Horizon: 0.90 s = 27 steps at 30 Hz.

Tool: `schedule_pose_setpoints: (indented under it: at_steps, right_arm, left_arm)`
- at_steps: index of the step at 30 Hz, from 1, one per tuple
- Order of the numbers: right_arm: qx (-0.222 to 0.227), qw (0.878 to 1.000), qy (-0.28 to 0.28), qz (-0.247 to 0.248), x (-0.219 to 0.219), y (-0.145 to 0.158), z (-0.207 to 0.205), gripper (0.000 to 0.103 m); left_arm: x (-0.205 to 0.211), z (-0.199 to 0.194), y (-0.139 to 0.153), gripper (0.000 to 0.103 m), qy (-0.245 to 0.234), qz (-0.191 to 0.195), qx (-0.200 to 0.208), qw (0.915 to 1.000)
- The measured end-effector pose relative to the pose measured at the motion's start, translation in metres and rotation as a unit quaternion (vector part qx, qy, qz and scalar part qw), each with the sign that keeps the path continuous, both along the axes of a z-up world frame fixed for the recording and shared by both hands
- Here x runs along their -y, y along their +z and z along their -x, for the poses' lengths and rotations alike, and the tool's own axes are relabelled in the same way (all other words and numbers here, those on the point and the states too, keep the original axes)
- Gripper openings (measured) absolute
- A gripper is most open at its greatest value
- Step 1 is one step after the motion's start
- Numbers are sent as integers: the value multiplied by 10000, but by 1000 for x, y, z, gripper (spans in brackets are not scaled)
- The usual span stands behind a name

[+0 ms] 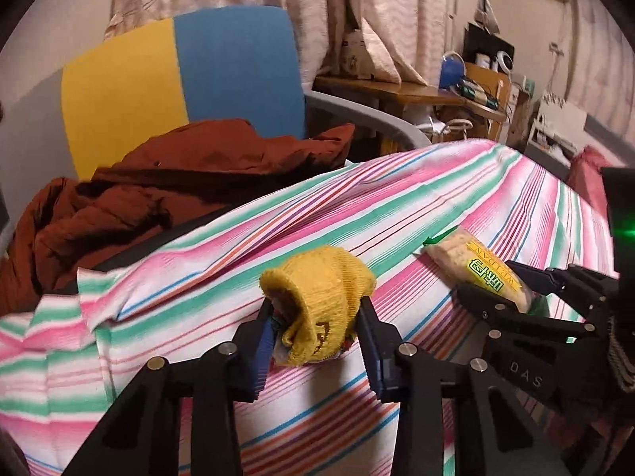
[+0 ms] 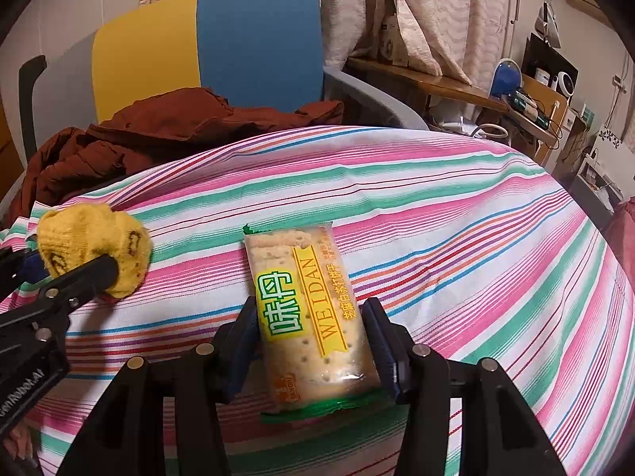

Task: Organize objects
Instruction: 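Carry the cracker packet and yellow glove to the gold tray and release both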

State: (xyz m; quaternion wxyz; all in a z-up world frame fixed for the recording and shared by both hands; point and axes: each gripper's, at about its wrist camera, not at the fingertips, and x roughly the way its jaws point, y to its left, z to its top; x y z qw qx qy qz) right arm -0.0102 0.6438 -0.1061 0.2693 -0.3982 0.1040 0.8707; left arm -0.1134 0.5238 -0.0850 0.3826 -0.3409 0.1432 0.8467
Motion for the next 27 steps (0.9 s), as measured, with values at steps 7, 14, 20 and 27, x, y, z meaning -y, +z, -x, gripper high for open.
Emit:
schedule_pose_setpoints:
  at_steps: [7,14,20,27]
  right_arm:
    - [-142,9992,-284,-236,0,7,-10,48]
    - [-410,9973,-276,-543,10,19,-14,48]
    - [-529,9964,-208,-633,22,26,-17,48]
    - [-665,9959,-241,-557,39,31,-29,48]
  left_arm:
    - [42,7,-1,37,408,-551,520,9963]
    - [71,0,0,37,655,-719,602,9934]
    - [84,-28,9,37,507,-569,79,9971]
    - [98,-67,20,37,244,-468,-557,9971]
